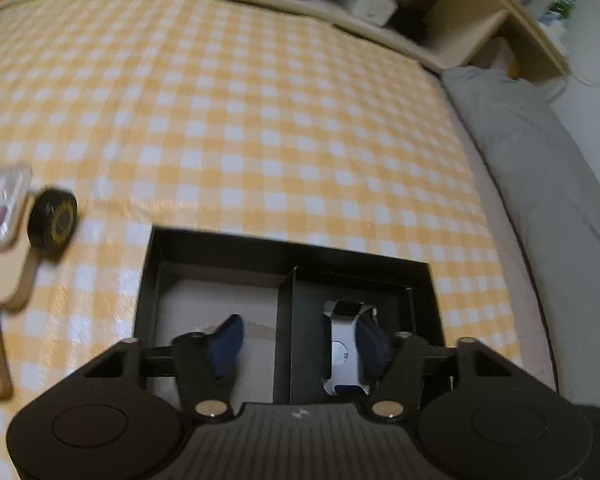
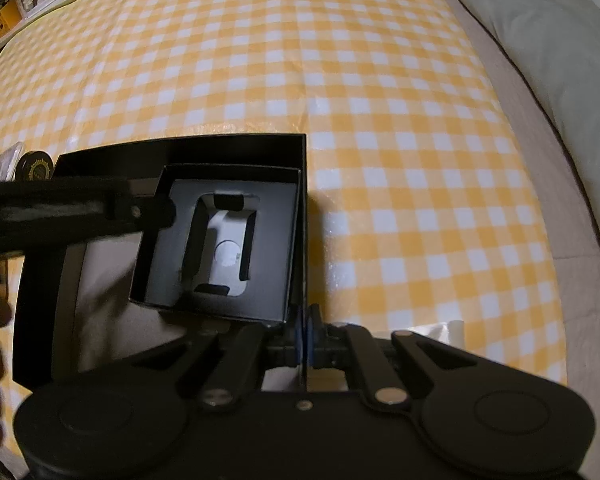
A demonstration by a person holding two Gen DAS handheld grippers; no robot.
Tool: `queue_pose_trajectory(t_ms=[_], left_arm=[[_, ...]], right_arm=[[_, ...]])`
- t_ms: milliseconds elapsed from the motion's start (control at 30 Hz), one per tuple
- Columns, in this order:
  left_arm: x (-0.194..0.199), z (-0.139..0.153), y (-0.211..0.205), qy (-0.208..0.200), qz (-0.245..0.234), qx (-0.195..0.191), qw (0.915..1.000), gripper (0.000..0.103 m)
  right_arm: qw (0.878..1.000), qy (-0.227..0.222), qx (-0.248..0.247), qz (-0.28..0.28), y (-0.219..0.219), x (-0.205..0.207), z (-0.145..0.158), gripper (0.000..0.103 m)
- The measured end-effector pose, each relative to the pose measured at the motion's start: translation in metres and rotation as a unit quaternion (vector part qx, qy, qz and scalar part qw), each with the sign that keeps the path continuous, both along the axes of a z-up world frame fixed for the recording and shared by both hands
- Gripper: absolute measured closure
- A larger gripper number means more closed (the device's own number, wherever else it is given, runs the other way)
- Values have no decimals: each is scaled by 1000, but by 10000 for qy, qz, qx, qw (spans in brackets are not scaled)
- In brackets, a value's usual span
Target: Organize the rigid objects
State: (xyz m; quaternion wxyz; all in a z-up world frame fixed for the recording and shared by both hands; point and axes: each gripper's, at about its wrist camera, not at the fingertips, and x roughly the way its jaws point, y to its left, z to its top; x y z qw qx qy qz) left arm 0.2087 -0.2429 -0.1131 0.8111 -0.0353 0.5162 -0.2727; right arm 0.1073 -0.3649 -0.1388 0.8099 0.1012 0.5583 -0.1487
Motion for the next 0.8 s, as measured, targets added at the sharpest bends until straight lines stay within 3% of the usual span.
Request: queue_pose_trajectory(t_ms=[100,200,333,633,800], left_arm=[[-4,17,6,-169,-94,218,9996,30],[-6,36,18,-293,-191,148,9993,18],[-16,62,42,-748,-399,155,9963,9],[-22,93,119,-1340,-408,334,9896,0],[-14,93,155,-1475,-263,562,9871,0]], right_arm=[[10000,-12,-5,0,-1,-1,-1,100],[10000,-21,16,-17,0,-1,0,100],[9999,-127,37,-75,2,0,4,101],[9996,-218,106,-170,1,-3,6,101],[9995,-236,127,-194,-2,-4,7,100]])
